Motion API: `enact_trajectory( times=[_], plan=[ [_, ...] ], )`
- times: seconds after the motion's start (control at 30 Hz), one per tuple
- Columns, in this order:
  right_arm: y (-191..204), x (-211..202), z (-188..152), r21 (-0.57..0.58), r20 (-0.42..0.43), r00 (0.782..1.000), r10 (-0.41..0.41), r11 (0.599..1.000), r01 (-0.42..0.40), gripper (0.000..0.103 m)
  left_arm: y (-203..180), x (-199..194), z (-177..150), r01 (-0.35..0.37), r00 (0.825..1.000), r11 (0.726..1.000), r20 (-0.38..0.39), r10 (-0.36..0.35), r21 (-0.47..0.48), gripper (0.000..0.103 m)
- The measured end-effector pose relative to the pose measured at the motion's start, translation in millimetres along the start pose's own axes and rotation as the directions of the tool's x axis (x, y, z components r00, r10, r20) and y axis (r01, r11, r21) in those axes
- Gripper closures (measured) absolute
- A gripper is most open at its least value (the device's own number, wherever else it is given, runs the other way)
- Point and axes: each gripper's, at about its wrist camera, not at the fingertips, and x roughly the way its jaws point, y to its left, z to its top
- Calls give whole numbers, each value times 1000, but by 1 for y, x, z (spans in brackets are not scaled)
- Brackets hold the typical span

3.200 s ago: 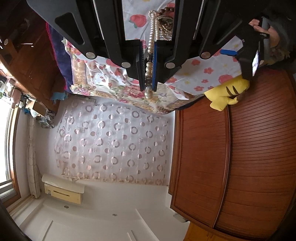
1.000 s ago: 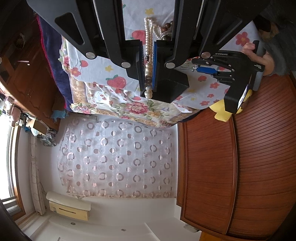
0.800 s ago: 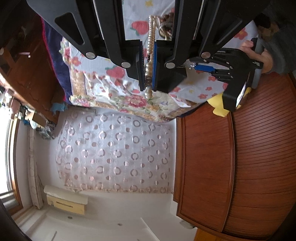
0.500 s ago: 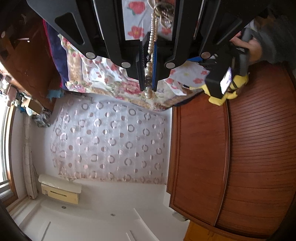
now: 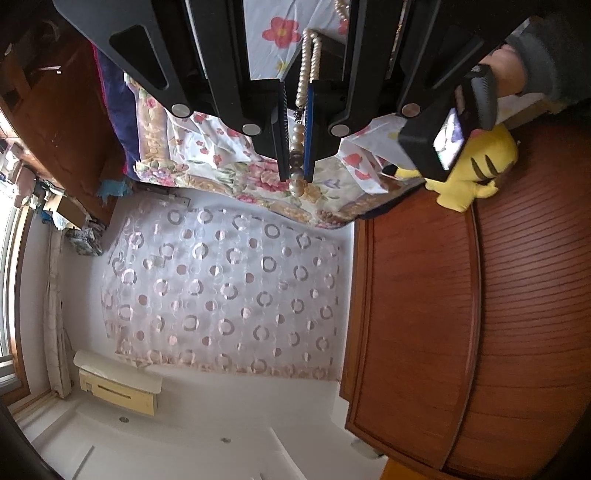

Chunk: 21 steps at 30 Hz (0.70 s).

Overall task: Organize jewelry
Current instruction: 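Carry the hair combs into the black box and open the left tool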

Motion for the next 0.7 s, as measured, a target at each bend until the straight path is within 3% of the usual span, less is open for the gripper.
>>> enact_trajectory(
  times=[0.1, 0.23, 0.7],
  plan=[
    [-7, 17, -2, 3, -10, 1000, 4, 1000, -4, 95, 2, -12, -2, 11, 999, 1000, 41, -11, -18, 58],
    [-15, 32, -3, 32, -22, 1000, 17, 999, -16, 95, 7, -29, -5, 5, 998, 1000, 68, -3, -22, 57],
    [24, 69, -9, -15, -99, 995, 33, 999, -34, 95, 32, -58, -38, -21, 993, 998, 112, 28, -59, 24]
  ],
)
